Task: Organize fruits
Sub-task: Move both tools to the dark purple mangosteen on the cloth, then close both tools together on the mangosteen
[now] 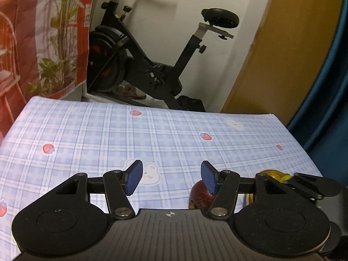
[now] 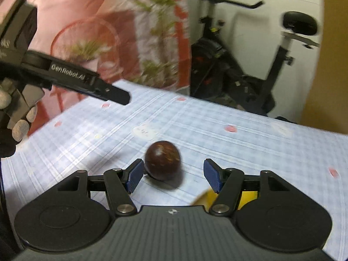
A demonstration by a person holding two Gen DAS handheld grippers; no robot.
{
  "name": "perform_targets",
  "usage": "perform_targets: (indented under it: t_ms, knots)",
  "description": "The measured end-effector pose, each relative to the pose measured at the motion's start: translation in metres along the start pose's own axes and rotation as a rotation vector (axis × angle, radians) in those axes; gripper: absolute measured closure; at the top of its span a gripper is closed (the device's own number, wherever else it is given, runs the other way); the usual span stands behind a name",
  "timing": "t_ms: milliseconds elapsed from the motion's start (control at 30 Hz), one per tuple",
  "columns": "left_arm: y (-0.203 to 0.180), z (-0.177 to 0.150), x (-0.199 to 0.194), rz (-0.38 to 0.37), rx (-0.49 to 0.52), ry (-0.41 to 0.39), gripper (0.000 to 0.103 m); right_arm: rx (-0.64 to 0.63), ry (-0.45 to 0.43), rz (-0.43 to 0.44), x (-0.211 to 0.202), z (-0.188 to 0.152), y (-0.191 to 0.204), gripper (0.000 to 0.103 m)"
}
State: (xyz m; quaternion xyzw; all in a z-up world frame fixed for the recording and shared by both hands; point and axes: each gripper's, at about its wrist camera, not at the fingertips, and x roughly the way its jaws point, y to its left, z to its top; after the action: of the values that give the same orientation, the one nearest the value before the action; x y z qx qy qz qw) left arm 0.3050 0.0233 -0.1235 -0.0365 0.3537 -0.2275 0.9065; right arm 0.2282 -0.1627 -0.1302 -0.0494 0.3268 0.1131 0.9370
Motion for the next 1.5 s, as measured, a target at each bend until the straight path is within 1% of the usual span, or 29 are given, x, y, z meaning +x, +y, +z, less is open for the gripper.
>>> perform_targets:
  t_ms: [67, 100, 167, 300, 333, 400, 467, 500, 600, 667, 767, 900, 967, 1100, 1333, 1500]
  knots:
    - [0.005, -0.005, 0.001, -0.005, -0.014, -0.003, 0.041, -0.038, 0.041, -0.003, 0.018, 0.003, 0.009, 0.038]
    - [0.008, -0.007, 0.001, -0.008, -0.019, -0.003, 0.041, -0.061, 0.065, -0.010, 0.027, 0.005, 0.014, 0.036]
    - [0.012, -0.013, 0.003, -0.012, -0.028, 0.000, 0.041, -0.112, 0.103, -0.057, 0.043, 0.008, 0.025, 0.032]
    - [0.021, -0.020, 0.009, -0.014, -0.047, 0.011, 0.041, -0.145, 0.145, -0.097, 0.064, 0.013, 0.032, 0.031]
    - [0.024, -0.022, 0.009, -0.016, -0.053, 0.011, 0.041, -0.147, 0.151, -0.099, 0.067, 0.013, 0.032, 0.032]
    - [0.028, -0.024, 0.009, -0.020, -0.064, 0.009, 0.041, -0.151, 0.165, -0.100, 0.072, 0.013, 0.033, 0.040]
    - [0.031, -0.026, 0.008, -0.021, -0.072, 0.008, 0.041, -0.154, 0.170, -0.114, 0.076, 0.014, 0.035, 0.045]
    - [0.032, -0.027, 0.008, -0.021, -0.074, 0.008, 0.041, -0.149, 0.167, -0.114, 0.075, 0.015, 0.034, 0.047]
    - [0.034, -0.029, 0.006, -0.026, -0.078, 0.008, 0.041, -0.131, 0.169, -0.109, 0.072, 0.016, 0.031, 0.047]
    - [0.034, -0.031, 0.005, -0.032, -0.078, 0.008, 0.041, -0.099, 0.166, -0.086, 0.069, 0.016, 0.029, 0.047]
    - [0.033, -0.033, 0.001, -0.043, -0.069, 0.012, 0.041, -0.047, 0.165, -0.034, 0.064, 0.014, 0.034, 0.048]
    - [0.031, -0.035, -0.001, -0.042, -0.057, 0.016, 0.041, 0.042, 0.167, 0.083, 0.059, 0.011, 0.045, 0.048]
    - [0.031, -0.035, -0.002, -0.038, -0.053, 0.020, 0.041, 0.056, 0.163, 0.111, 0.056, 0.009, 0.050, 0.048]
    - [0.029, -0.034, -0.003, -0.032, -0.051, 0.021, 0.041, 0.110, 0.158, 0.117, 0.051, 0.009, 0.042, 0.048]
    - [0.021, -0.033, 0.001, -0.039, -0.038, 0.029, 0.041, 0.180, 0.112, 0.076, 0.034, 0.008, 0.018, 0.047]
    - [0.015, -0.035, 0.008, -0.055, -0.030, 0.050, 0.041, 0.208, 0.091, 0.023, 0.027, 0.006, 0.004, 0.047]
